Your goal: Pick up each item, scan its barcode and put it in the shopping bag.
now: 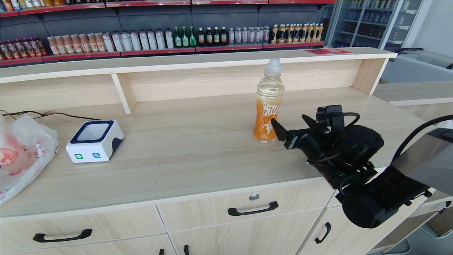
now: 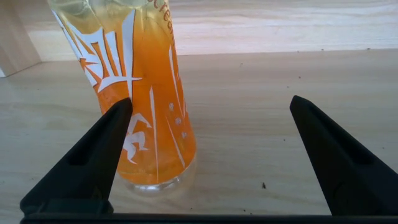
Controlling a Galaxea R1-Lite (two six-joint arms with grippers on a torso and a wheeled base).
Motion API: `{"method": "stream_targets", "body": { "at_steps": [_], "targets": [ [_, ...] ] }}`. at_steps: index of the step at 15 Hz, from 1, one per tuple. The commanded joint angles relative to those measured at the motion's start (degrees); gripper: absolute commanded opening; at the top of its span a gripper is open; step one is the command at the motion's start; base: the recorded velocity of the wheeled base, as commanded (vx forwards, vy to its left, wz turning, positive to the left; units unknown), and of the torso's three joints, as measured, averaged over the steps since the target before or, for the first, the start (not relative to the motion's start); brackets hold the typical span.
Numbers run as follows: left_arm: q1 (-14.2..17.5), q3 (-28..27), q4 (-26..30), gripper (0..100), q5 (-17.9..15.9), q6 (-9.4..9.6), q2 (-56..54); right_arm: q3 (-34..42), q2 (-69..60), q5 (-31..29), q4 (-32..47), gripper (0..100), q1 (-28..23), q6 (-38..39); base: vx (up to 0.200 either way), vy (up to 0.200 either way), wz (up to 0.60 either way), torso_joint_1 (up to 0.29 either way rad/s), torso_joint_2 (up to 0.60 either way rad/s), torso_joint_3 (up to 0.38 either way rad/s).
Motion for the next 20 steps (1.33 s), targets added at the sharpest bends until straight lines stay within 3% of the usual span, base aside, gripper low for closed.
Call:
{"method": "stream_targets", "body": {
  "at_steps": [1,12,19,20],
  "targets": [
    [0.01,0.00,0.01,100,0.02,-0.01,0.00,0.16,-0.20,0.03,-0.06,100,-0.02,0.00,0.000,0.000,0.00,0.000,0.00,0.000],
    [0.01,0.00,0.01,100,0.02,-0.01,0.00,-0.01,-0.55,0.03,-0.06,100,-1.86,0.09,0.000,0.000,0.00,0.000,0.00,0.000],
    [0.01,0.00,0.01,100,0.02,0.08,0.00,1.04,-1.61,0.03,-0.06,100,-0.02,0.00,0.000,0.000,0.00,0.000,0.00,0.000],
    [0.01,0.00,-0.08,100,0.02,-0.01,0.00,1.22,-2.66,0.03,-0.06,100,2.27,0.00,0.000,0.000,0.00,0.000,0.00,0.000]
  ]
}}
